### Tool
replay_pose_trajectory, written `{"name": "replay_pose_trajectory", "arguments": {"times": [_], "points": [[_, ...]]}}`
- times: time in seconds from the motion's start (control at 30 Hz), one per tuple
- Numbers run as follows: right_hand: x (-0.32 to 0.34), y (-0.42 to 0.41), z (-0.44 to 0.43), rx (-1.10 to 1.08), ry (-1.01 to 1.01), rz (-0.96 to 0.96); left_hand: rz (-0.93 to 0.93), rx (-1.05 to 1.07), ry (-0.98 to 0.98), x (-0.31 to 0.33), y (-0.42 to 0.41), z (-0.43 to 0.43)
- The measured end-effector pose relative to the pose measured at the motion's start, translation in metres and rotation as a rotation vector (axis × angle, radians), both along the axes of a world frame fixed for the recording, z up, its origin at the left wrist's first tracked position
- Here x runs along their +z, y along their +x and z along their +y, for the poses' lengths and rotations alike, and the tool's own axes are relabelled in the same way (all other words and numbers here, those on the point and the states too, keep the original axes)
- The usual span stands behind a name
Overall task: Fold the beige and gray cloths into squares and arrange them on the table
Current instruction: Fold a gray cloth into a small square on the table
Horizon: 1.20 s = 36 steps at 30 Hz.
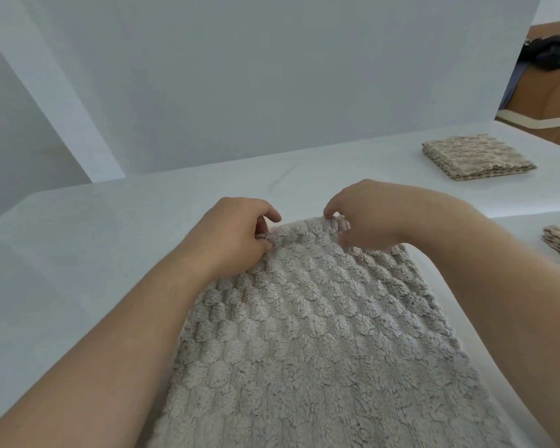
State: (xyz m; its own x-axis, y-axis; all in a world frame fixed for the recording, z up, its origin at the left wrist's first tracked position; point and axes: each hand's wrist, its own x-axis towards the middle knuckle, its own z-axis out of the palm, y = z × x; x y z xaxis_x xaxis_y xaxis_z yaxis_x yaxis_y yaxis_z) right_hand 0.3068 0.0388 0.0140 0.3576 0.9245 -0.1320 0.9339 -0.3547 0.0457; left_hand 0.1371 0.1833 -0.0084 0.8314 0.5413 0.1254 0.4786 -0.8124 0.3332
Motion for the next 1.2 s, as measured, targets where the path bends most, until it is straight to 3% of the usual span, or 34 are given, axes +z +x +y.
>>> {"name": "replay_pose_trajectory", "arguments": {"times": [0.33,0.63,0.77,0.9,1.0,1.13,1.2], "points": [[0.016,-0.005,-0.006,0.09,0.071,0.19,-0.095,-0.03,-0.344,0.038,-0.013,-0.014],[0.028,-0.005,-0.015,0.123,0.185,0.447,0.317,-0.17,-0.259,0.038,-0.016,-0.021],[0.03,-0.008,-0.016,0.121,0.12,0.454,0.239,-0.126,-0.296,0.038,-0.015,-0.018],[0.032,-0.013,-0.022,0.113,-0.117,0.493,-0.015,-0.171,-0.608,0.042,-0.017,-0.023],[0.029,-0.01,-0.02,0.114,-0.028,0.522,-0.121,-0.202,-0.747,0.043,-0.014,-0.028],[0.033,-0.005,-0.019,0.067,0.135,0.648,-0.018,-0.406,-0.69,0.047,-0.018,-0.027],[0.034,-0.003,-0.02,0.057,0.201,0.772,0.088,-0.4,-0.665,0.049,-0.02,-0.028]]}}
